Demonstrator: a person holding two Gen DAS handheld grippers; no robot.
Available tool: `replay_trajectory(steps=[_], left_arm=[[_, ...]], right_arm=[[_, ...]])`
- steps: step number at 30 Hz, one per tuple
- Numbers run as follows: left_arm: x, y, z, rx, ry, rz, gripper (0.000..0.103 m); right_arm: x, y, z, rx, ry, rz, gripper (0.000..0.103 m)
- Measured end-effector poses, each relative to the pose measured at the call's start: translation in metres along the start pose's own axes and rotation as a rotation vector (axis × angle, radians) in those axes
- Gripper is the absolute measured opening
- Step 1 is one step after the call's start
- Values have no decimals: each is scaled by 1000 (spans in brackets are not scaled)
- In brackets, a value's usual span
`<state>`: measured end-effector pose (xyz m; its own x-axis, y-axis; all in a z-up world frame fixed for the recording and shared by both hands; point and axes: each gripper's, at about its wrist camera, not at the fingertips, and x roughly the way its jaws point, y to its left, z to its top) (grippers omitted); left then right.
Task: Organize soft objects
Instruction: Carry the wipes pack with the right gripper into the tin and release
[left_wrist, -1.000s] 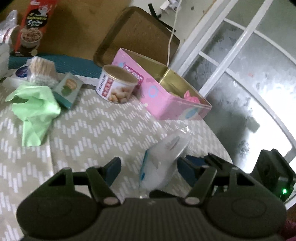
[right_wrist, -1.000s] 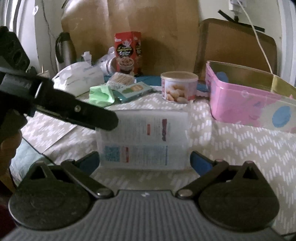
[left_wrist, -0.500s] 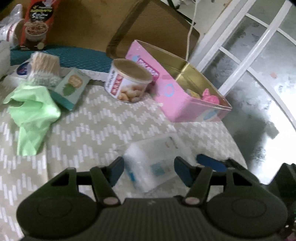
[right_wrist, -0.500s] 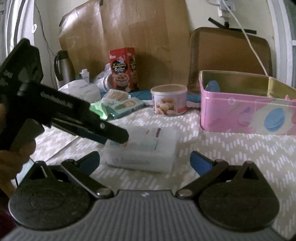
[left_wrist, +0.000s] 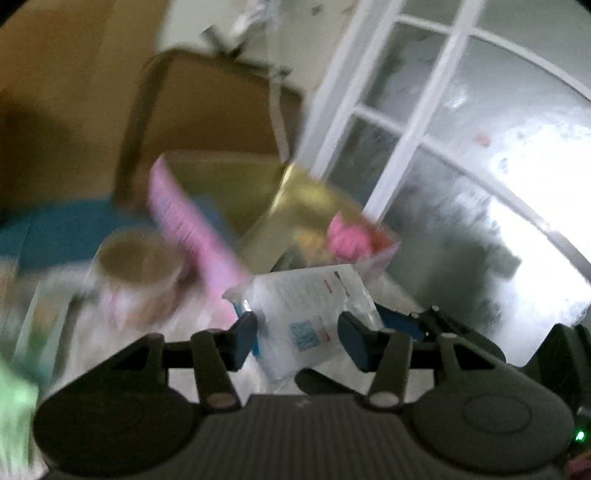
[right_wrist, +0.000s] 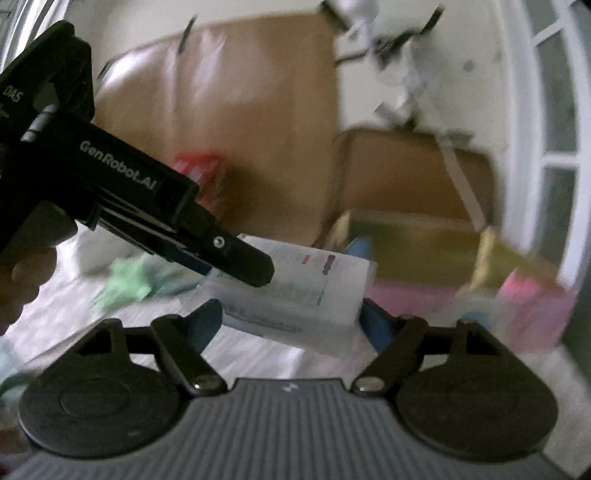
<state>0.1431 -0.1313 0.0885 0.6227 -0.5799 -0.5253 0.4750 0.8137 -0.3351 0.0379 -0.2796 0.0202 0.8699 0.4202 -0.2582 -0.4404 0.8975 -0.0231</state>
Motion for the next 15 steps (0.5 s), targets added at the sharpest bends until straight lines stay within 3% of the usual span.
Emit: replay_trajectory(steps=[3, 6, 8, 10, 12, 15], left_arm=[[33, -11, 28, 45, -38, 1, 51], [68, -10, 45, 23, -36, 18, 54], [95, -9, 53, 18, -28, 64, 64], [109, -11, 53, 32, -33, 125, 64], [115, -10, 50, 38, -34, 161, 62], [103, -11, 40, 36, -48, 126, 63]], right_arm=[[8, -25, 18, -10, -65, -81, 83], [28, -52, 28, -1, -65, -133, 84], [46, -70, 31, 5, -43, -161, 86], [69, -87, 32, -1, -16, -226, 87], [93, -103, 30, 8, 6, -299, 87], [105, -118, 24, 61, 39, -355, 87]])
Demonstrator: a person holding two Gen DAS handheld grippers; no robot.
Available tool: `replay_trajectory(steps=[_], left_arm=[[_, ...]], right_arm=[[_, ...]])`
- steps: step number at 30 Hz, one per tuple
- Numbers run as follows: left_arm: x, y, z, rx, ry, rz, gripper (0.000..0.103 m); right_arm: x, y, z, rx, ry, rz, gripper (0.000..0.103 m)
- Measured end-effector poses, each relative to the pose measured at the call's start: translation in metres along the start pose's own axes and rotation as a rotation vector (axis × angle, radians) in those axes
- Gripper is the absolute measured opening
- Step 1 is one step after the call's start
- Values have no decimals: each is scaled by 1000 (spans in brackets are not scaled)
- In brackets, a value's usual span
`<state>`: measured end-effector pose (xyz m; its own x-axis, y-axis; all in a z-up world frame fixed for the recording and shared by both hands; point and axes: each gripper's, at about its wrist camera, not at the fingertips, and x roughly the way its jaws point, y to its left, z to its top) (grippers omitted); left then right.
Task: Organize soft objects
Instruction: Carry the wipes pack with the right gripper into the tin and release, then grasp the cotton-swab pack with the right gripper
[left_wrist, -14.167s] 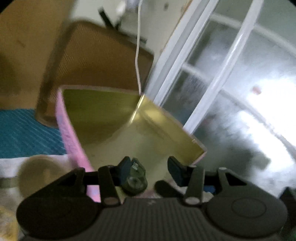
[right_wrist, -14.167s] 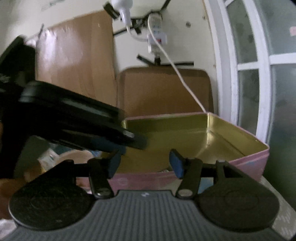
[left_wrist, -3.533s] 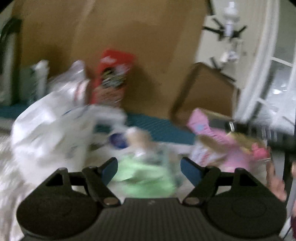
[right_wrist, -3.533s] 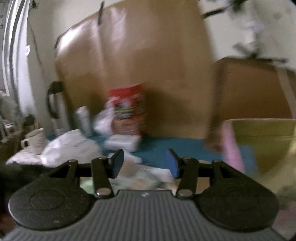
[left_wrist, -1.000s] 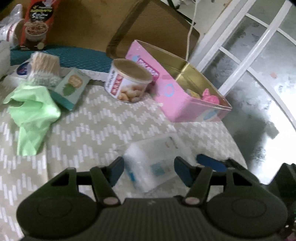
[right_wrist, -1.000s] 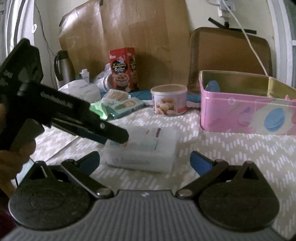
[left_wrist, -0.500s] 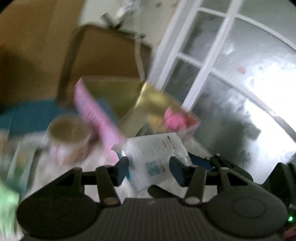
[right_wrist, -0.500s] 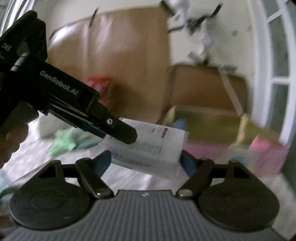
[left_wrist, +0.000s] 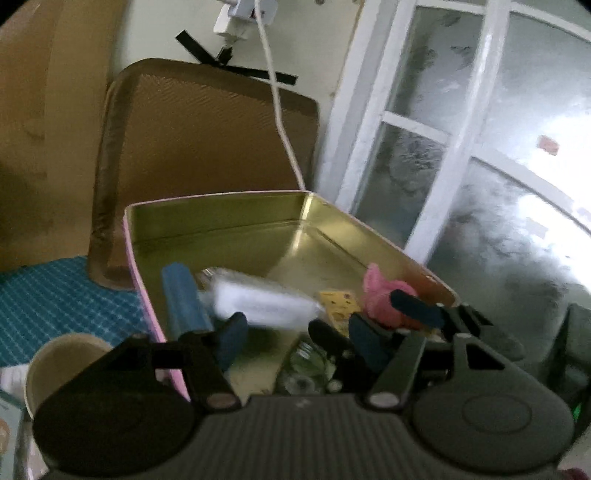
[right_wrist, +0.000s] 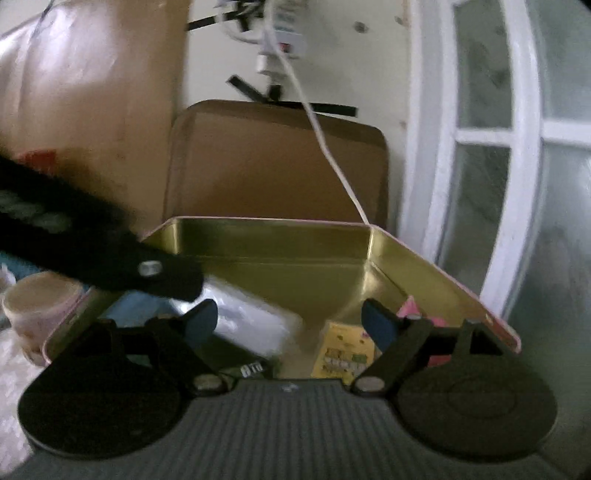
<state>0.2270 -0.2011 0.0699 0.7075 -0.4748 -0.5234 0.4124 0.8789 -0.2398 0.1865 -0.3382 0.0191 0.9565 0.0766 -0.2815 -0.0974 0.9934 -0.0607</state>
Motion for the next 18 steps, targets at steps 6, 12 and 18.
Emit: replay_trajectory(steps=[6, 12, 18], left_arm=[[-51, 3, -27, 0, -41, -60, 63], [-123, 43, -82, -46, -37, -71, 64], [-171, 112, -128, -170, -22, 113, 64]], right_arm=[[-48, -8, -12, 96, -91, 14, 87], [-93, 2, -21, 181, -136, 90, 48], [-99, 48, -13, 215, -48, 379, 33]])
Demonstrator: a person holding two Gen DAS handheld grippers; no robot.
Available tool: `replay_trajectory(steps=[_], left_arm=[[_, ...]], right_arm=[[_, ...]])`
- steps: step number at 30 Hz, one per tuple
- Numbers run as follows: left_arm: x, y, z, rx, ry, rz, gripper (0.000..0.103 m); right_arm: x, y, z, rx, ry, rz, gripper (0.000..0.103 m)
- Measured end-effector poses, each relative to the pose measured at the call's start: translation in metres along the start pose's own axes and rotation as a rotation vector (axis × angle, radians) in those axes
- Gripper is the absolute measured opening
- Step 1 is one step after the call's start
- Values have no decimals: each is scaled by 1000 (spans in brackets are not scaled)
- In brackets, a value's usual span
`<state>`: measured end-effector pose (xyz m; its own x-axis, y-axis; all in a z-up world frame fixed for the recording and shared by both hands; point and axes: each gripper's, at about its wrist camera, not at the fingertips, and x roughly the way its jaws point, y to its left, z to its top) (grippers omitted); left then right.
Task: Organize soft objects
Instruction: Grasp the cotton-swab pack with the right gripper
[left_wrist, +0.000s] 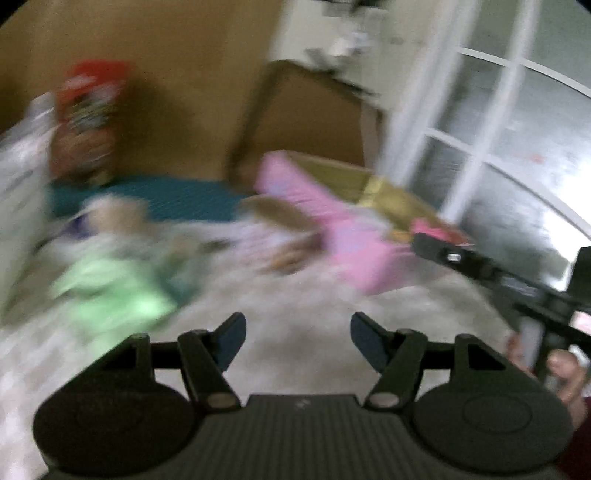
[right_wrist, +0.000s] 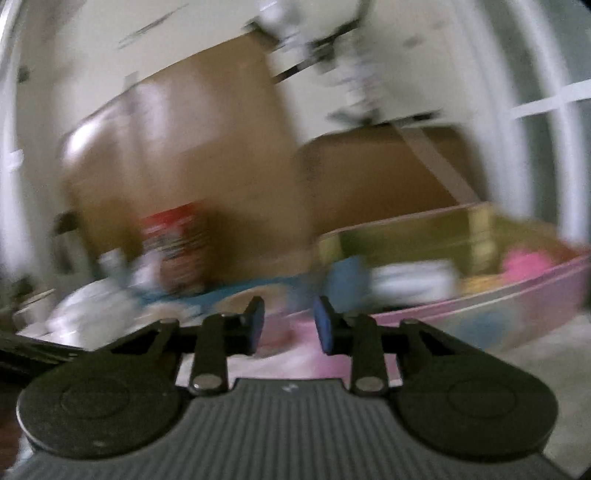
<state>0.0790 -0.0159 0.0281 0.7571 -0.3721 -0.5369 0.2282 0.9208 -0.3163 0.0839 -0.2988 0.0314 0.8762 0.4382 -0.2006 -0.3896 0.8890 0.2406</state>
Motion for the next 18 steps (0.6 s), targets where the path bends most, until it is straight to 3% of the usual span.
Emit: replay_trajectory(steps=[4, 5, 7, 10, 15, 18], left_arm=[[-8, 56, -11, -114, -6, 194, 64], [-9, 72, -12, -160, -12, 243, 57], [-20, 98, -12, -238, -59, 246, 57], [-41, 117, -15, -301, -116, 226, 60], [-55, 123, -33, -282, -145, 207, 61], [-58, 133, -38, -319, -157, 168, 63]], right_arm=[[36, 54, -9, -63, 118, 154, 33], [48, 68, -11, -89, 145, 179, 33], [73, 95, -12, -125, 188, 224, 37], [117, 126, -7, -148, 237, 260, 61], [195, 163, -10, -149, 345, 247, 74], [226, 165, -16, -146, 405, 183, 78]])
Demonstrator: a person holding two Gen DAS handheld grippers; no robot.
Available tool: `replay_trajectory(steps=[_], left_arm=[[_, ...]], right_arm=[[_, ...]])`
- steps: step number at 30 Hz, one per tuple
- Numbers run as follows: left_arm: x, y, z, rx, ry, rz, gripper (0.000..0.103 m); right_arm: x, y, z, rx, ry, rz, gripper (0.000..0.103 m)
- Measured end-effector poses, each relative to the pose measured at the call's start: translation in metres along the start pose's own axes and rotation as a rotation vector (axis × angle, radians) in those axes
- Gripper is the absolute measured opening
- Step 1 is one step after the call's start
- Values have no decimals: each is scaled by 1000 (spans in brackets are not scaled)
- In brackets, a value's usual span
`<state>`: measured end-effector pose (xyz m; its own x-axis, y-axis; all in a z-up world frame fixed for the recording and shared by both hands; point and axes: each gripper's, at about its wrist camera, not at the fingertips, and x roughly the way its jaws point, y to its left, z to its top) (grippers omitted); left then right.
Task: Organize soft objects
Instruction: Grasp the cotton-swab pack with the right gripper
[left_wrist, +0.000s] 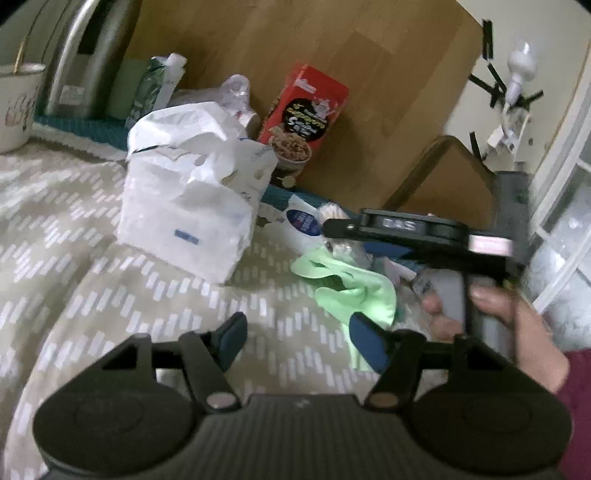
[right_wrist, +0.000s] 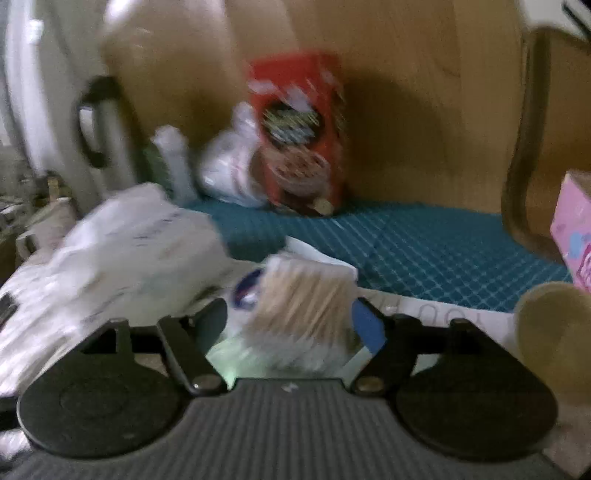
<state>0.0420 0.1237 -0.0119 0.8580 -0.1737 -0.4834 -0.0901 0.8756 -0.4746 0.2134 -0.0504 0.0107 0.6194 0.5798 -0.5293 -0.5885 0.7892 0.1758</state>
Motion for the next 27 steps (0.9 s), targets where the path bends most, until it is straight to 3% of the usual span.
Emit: replay_trajectory(steps=[1, 4, 6, 8, 10, 12, 15, 18, 21, 23, 27], left_arm=[[-1, 3, 0, -16, -2, -12, 63], [-3, 9, -1, -48, -9, -35, 63], [0, 12, 1, -62, -21, -46, 63], [-11, 14, 1, -65, -54, -64, 63], [-25, 16, 3, -57, -90, -63, 64], [-46, 21, 6, -59, -137, -64, 65], [-75, 33, 10, -80, -182, -35, 66], [-86, 39, 8, -98, -152, -39, 66], [-83, 34, 3, -82, -114, -43, 66], [-78, 28, 0, -57, -90, -47, 66], [-66, 17, -2, -23, -52, -70, 66]], right_arm=[[12, -5, 4, 25, 32, -6, 76], [35, -17, 10, 89, 100, 21, 52], [31, -16, 12, 102, 106, 32, 49], [10, -8, 13, 97, 47, 81, 49], [-20, 10, 14, 16, -37, 121, 49], [-50, 32, 7, -77, -62, 196, 49], [-80, 67, -19, -248, -47, 285, 49], [-89, 102, -59, -425, 11, 302, 51], [-85, 123, -98, -556, 46, 280, 63], [-86, 126, -115, -566, 43, 256, 91], [-99, 109, -112, -482, -7, 265, 95]])
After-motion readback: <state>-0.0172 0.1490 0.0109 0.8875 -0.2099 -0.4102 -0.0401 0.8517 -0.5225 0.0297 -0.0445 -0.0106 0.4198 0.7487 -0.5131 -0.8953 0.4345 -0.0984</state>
